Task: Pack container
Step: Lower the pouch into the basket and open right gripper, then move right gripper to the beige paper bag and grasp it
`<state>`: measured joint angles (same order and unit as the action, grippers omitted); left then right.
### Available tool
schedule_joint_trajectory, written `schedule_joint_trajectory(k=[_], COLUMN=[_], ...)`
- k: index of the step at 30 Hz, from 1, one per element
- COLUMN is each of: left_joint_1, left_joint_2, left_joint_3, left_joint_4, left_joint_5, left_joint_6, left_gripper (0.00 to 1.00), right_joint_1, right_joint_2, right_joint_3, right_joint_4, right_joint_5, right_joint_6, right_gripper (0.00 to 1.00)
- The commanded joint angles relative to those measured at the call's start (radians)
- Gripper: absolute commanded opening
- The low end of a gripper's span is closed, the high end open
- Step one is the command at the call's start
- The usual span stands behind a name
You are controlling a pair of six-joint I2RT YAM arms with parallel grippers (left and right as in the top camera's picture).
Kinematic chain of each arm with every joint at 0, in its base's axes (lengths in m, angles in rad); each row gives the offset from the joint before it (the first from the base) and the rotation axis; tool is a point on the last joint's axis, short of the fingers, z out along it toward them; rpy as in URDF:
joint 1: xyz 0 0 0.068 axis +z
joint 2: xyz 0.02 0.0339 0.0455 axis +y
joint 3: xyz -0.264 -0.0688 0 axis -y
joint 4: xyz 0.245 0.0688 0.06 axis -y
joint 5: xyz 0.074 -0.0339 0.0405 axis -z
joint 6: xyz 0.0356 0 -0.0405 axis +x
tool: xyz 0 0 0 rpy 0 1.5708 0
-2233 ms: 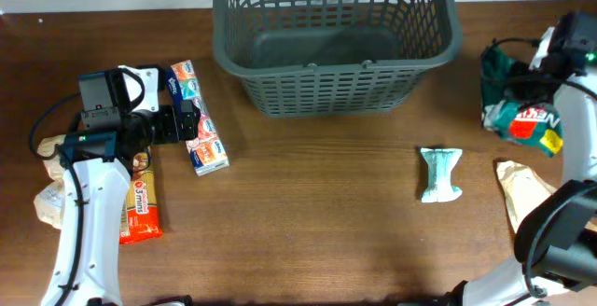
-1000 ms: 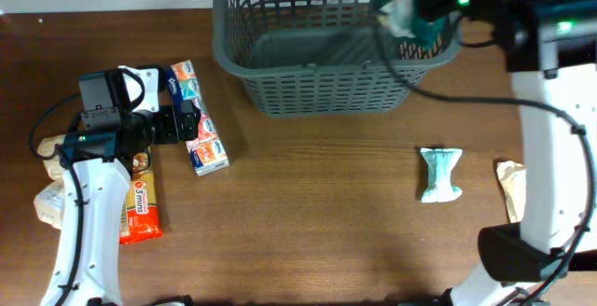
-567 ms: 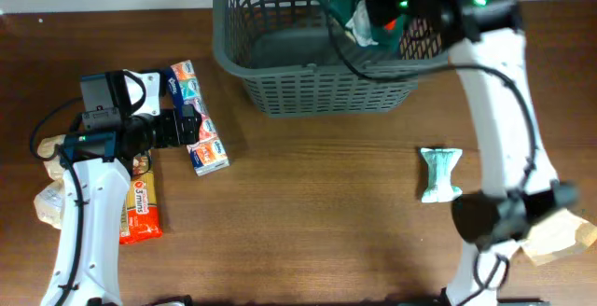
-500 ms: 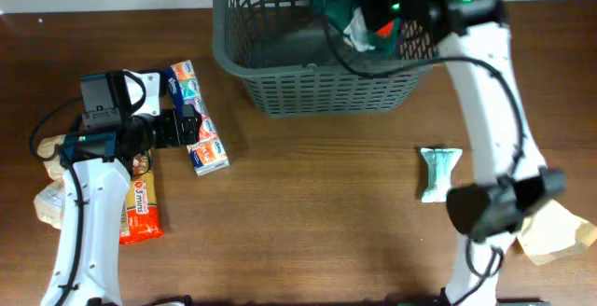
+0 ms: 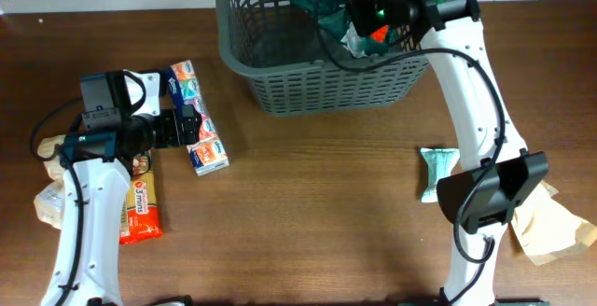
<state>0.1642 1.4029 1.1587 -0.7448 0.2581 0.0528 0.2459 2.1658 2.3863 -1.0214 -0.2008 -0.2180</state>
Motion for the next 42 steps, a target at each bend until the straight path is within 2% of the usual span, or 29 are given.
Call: schedule_joint_trajectory(k=[1,10,11,12,13,16,22,27,32,37,42], left_joint_1=[0.002,0.002,0.002,0.002,0.002,0.002,0.002,0.002,0.002,0.002,0.002], left_joint_2=[0.005,0.005,0.005,0.005,0.005,0.005,0.005,0.005,0.005,0.005,0.005], left_joint_3=[0.02,0.02,0.02,0.02,0.02,0.02,0.02,0.02,0.02,0.02,0.02], left_joint_4=[0.0,0.0,0.0,0.0,0.0,0.0,0.0,0.0,-0.001,-0.001,-0.001], left_joint_5=[0.008,0.008,0.008,0.008,0.008,0.008,0.008,0.008,0.008,0.004,0.003], left_joint_6=[0.016,0.016,0.016,0.016,0.016,0.016,0.016,0.016,0.016,0.016,0.016], left_gripper=[0.99,0.99,0.99,0.99,0.99,0.99,0.99,0.99,0.99,0.99,0.99], right_joint_1=[0.002,0.012,0.012,0.015,0.017,0.024,0.045,0.047,-0.018,-0.138,-0.291], right_joint_2=[0.016,0.034,0.034,0.034,0.031,0.0,-0.077,-0.128,-0.19,-0.281,-0.425], right_joint_3=[0.035,0.036,0.036,0.037,0.039,0.058,0.218,0.369,0.39,0.279,-0.019], right_joint_4=[0.006,-0.054,-0.057,-0.061,-0.064,-0.063,-0.093,-0.177,-0.23,-0.224,-0.152], right_joint_5=[0.112,0.105,0.105,0.105,0.105,0.106,0.192,0.394,0.533,0.535,0.515], right_joint_6=[0.078,0.078,0.082,0.097,0.097,0.097,0.097,0.101,0.149,0.153,0.156], right_gripper=[0.04,0.04,0.09,0.49,0.55,0.61,0.65,0.69,0.72,0.72,0.73])
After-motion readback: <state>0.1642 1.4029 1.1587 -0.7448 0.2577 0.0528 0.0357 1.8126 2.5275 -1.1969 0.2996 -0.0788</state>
